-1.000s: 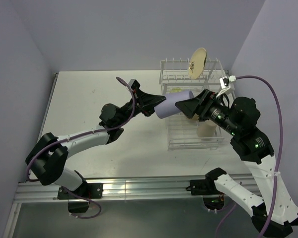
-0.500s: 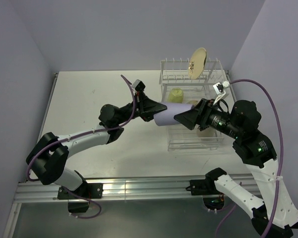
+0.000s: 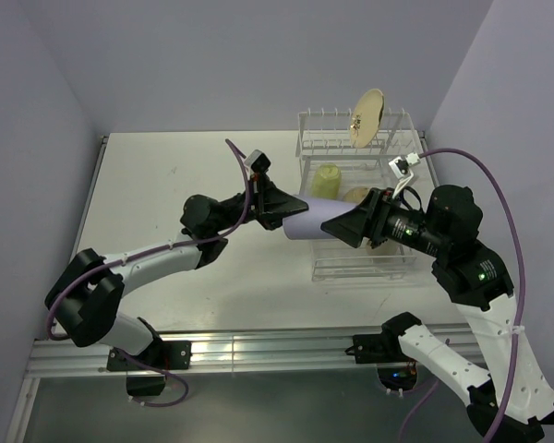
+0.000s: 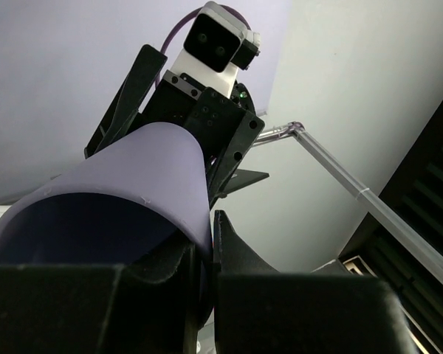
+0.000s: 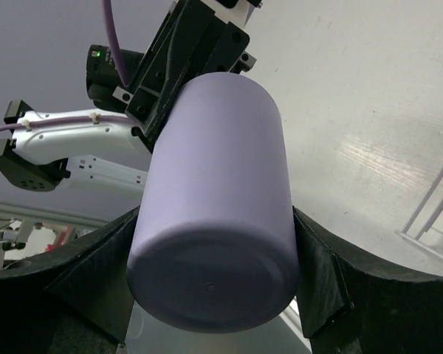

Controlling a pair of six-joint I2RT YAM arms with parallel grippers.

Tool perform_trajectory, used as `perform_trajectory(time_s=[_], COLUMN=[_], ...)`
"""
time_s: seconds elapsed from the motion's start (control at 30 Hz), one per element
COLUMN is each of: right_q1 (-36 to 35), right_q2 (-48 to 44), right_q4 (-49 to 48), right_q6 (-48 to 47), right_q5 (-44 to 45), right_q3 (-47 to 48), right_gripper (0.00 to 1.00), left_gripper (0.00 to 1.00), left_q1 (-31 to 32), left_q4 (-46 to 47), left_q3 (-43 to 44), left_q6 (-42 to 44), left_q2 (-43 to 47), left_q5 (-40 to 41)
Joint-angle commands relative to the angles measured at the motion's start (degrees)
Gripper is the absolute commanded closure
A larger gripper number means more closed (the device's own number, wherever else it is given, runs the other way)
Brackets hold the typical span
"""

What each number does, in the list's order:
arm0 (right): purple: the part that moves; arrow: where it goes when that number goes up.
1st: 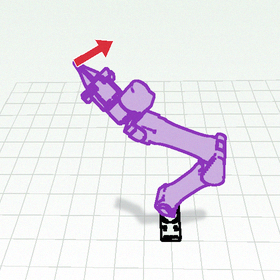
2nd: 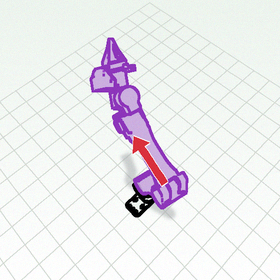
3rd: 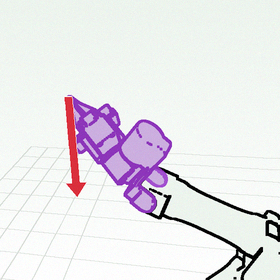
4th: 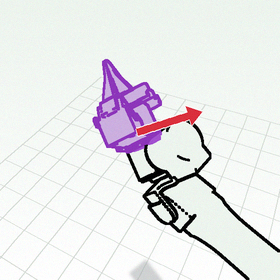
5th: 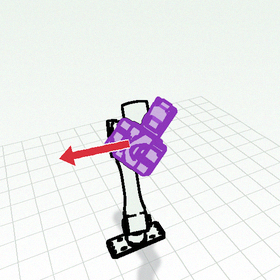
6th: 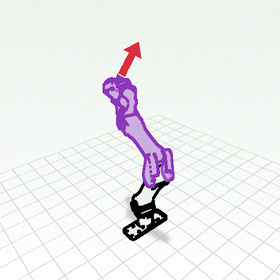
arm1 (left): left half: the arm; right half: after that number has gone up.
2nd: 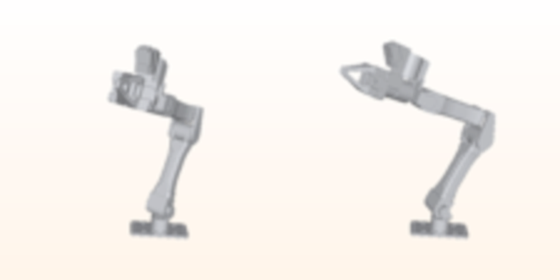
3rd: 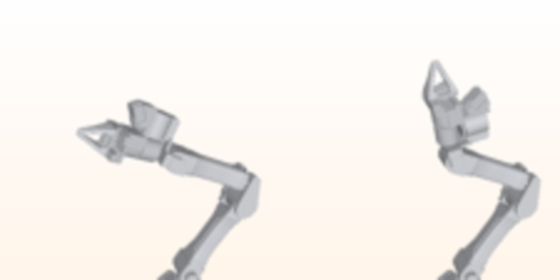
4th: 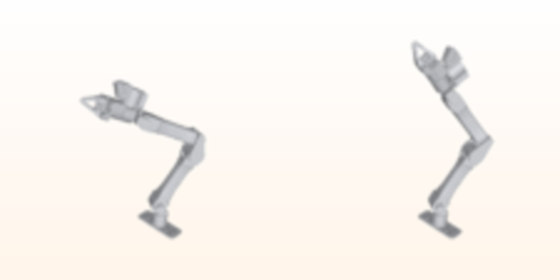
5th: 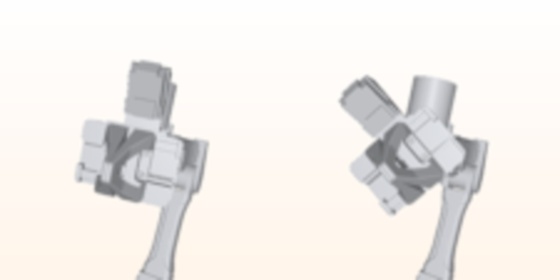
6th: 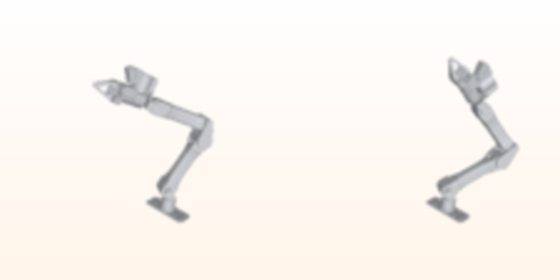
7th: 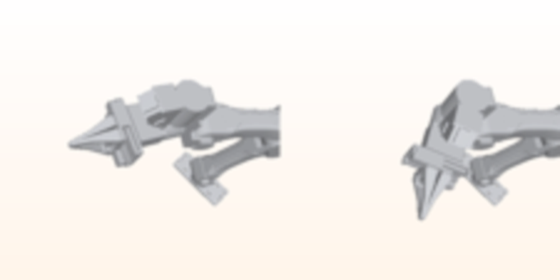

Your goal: Load the mixed dishes into the dish rack

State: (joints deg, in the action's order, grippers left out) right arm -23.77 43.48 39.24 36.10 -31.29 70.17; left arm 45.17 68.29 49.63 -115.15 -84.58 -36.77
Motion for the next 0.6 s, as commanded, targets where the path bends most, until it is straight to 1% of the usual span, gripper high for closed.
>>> perform_trajectory(time_s=[0.0, 0.1, 0.13, 0.23, 0.27, 0.3, 0.33, 0.37, 0.4, 0.43, 0.47, 0.57], right_q1=[-0.58, -0.66, -0.58, -0.58, -0.58, -0.58, -0.66, -0.58, -0.58, -0.66, -0.58, -0.58], right_q2=[0.28, 0.46, 0.46, 1.07, 1.08, 1.16, 1.25, 1.43, 1.43, 1.51, 1.52, 1.51], right_q4=[-8.57, -9.88, -10.24, -10.07, -9.98, -10.06, -9.89, -9.63, -9.45, -8.84, -8.49, -6.82], right_q6=[0.38, 0.82, 1.08, 0.91, 0.91, 0.91, 0.73, 0.73, 0.64, 0.29, 0.12, -0.67], right_q5=[-9.66, -11.07, -11.25, -11.16, -10.81, -10.64, -10.64, -10.64, -10.64, -10.55, -10.20, -9.50], right_q3=[1.11, 0.76, 0.76, 1.02, 1.11, 1.11, 1.19, 1.20, 1.28, 1.37, 1.46, 1.98], right_gripper=[0.24, 0.25, 0.27, 0.50, 0.70, 0.79, 0.88, 1.00, 1.00, 1.00, 1.00, 1.00], left_gripper=[1.00, 1.00, 1.00, 1.00, 0.99, 0.91, 0.77, 0.45, 0.28, 0.12, 0.01, 0.01], left_q1=[1.24, 1.24, 1.24, 1.24, 1.24, 1.24, 1.24, 1.15, 1.15, 0.98, 0.89, 0.19], left_q4=[-3.69, -4.39, -4.31, -3.96, -3.52, -3.08, -2.47, -1.68, -1.41, -1.32, -0.19, 2.71], left_q3=[0.03, 0.65, 0.65, 0.03, -0.40, -0.84, -1.19, -1.81, -2.07, -2.25, -2.60, -4.61], left_q6=[-4.73, -4.29, -4.29, -4.47, -4.81, -5.08, -5.43, -5.95, -6.05, -5.96, -6.05, -7.36], left_q2=[0.20, -0.15, -0.15, -0.06, -0.06, -0.06, 0.02, 0.02, 0.02, 0.02, -0.06, -0.06], left_q5=[-5.32, -6.47, -6.64, -6.64, -6.56, -6.21, -5.94, -5.68, -5.50, -5.59, -5.50, -4.80])
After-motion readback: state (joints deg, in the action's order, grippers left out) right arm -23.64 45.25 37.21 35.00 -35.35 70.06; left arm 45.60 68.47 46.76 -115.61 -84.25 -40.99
